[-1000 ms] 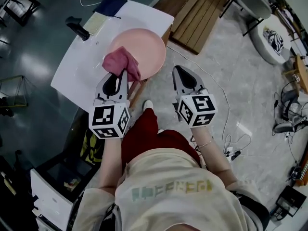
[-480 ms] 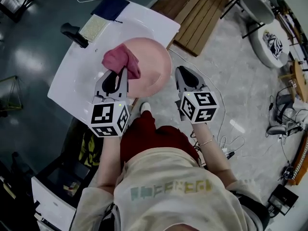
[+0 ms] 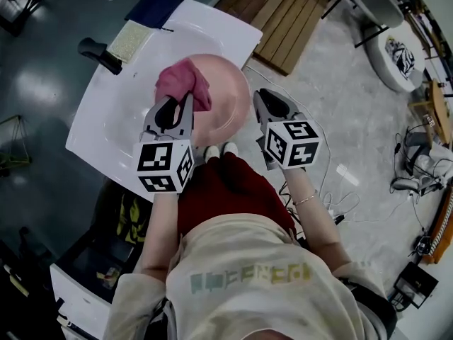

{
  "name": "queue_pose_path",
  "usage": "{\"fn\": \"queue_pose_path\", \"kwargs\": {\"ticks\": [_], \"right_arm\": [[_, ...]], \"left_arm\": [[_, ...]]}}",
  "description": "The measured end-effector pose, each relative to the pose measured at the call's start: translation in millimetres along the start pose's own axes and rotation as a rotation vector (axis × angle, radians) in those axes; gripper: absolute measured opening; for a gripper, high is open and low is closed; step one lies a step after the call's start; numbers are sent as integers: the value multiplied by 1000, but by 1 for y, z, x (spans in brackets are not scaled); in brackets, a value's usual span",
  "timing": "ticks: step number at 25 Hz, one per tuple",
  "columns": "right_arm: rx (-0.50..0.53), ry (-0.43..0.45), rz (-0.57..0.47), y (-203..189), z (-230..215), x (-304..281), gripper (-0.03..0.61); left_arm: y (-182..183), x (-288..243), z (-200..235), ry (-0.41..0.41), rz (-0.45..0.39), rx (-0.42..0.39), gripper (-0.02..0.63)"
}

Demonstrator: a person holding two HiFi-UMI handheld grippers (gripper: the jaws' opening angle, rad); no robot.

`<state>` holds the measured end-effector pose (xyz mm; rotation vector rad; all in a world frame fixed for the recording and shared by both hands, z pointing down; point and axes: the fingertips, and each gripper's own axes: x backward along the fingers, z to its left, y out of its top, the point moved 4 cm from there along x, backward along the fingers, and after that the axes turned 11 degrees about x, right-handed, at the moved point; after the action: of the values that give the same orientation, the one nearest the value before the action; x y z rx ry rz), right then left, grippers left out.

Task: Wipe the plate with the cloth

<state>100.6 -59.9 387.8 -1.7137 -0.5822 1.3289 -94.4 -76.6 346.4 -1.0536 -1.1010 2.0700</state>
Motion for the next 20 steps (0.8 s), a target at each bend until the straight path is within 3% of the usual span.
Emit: {"fn": "queue_pose_path", "kwargs": {"ticks": [10, 14, 20], "right_arm": [[29, 99, 105, 0, -6, -23, 46], [26, 132, 135, 0, -7, -32, 97], [38, 168, 187, -3, -6, -46, 107]], "left_arm": [[3, -20, 2, 30, 28, 13, 67], [2, -26, 5, 43, 38, 31, 67], [0, -38, 11, 46, 67, 46, 67]]}}
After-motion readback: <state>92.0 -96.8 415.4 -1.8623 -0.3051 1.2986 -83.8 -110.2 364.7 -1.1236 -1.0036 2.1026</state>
